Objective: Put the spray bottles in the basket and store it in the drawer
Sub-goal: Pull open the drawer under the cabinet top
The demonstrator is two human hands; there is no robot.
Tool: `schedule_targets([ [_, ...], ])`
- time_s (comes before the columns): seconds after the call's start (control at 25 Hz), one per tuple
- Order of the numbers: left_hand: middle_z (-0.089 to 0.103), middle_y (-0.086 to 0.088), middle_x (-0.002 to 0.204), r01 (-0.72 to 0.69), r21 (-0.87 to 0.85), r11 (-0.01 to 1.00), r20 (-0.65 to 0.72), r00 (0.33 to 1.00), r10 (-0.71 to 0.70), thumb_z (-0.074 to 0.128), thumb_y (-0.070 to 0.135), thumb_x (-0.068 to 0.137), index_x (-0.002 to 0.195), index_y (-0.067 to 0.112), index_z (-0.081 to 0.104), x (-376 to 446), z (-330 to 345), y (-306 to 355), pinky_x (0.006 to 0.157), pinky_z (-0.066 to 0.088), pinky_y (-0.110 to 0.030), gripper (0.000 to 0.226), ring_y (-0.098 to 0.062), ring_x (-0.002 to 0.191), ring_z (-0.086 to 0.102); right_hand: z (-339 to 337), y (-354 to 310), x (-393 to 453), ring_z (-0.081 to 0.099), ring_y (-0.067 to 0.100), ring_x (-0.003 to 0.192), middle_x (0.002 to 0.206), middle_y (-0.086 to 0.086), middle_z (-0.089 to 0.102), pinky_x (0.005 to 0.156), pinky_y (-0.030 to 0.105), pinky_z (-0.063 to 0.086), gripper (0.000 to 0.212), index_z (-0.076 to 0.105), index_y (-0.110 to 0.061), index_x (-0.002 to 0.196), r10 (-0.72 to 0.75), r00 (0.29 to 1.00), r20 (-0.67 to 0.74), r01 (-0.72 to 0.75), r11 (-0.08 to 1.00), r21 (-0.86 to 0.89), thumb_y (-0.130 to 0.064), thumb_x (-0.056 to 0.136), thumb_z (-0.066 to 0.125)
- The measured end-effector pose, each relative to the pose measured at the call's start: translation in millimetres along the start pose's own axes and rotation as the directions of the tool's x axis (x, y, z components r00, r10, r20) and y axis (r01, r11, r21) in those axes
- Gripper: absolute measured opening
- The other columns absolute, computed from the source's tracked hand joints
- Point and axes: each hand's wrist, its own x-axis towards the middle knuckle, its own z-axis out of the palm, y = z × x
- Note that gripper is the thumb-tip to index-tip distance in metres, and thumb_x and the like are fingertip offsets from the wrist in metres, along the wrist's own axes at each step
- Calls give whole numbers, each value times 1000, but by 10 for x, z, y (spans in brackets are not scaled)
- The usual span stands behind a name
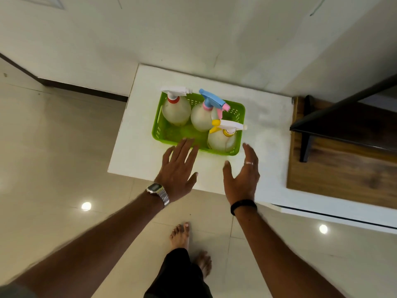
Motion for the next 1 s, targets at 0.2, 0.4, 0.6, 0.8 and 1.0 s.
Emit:
schedule_targets([
  [0.2, -9, -8, 170, 378, -160, 912, 227, 913, -339, 56, 45, 89, 161, 14, 2, -1287, 408, -160, 121, 13, -47, 95, -27, 157, -6, -229, 648, -915, 30, 19, 147, 160, -1, 35, 114, 48, 26, 61, 43, -27, 146, 178, 950, 258, -107, 958, -267, -26, 89, 63],
  [0.4, 14, -12, 168, 793, -290, 535, 330, 608, -722, 49, 46, 99, 158, 8, 14, -1803, 667, -784, 124, 19, -49, 79, -28, 156, 13, -284, 1264, -1298, 9, 18, 155, 167, 2, 17, 119, 46, 18, 69, 30, -25, 155, 309, 815, 490, 30, 822, -568, -41, 93, 55],
  [0.6, 35, -16, 160, 695, -670, 260, 259, 547, -796, 46, 47, 101, 151, 8, 34, -1204, 681, -1339, 121, 28, -48, 64, -32, 148, 33, -38, 1330, -1358, 17, 17, 153, 164, 0, 26, 118, 47, 17, 63, 39, -24, 151, 156, 843, 515, 179, 821, -542, -32, 92, 58],
  [0.8, 59, -1, 135, 483, -874, -46, 269, 403, -875, 60, 41, 96, 133, 12, 50, -1039, 780, -1599, 109, 46, -47, 48, -26, 125, 58, 198, 1046, -1372, 31, 19, 147, 159, 1, 35, 115, 50, 24, 60, 47, -23, 145, 64, 885, 462, 215, 823, -525, -23, 87, 65],
  [1.0, 62, 16, 124, 454, -888, 72, 266, 635, -726, 52, 43, 100, 134, 27, 52, -1138, 801, -1814, 82, 52, -31, 37, -10, 112, 61, 427, 785, -1384, 33, 19, 146, 159, -1, 34, 115, 49, 24, 60, 45, -24, 144, 132, 908, 397, 99, 854, -511, -23, 87, 65],
])
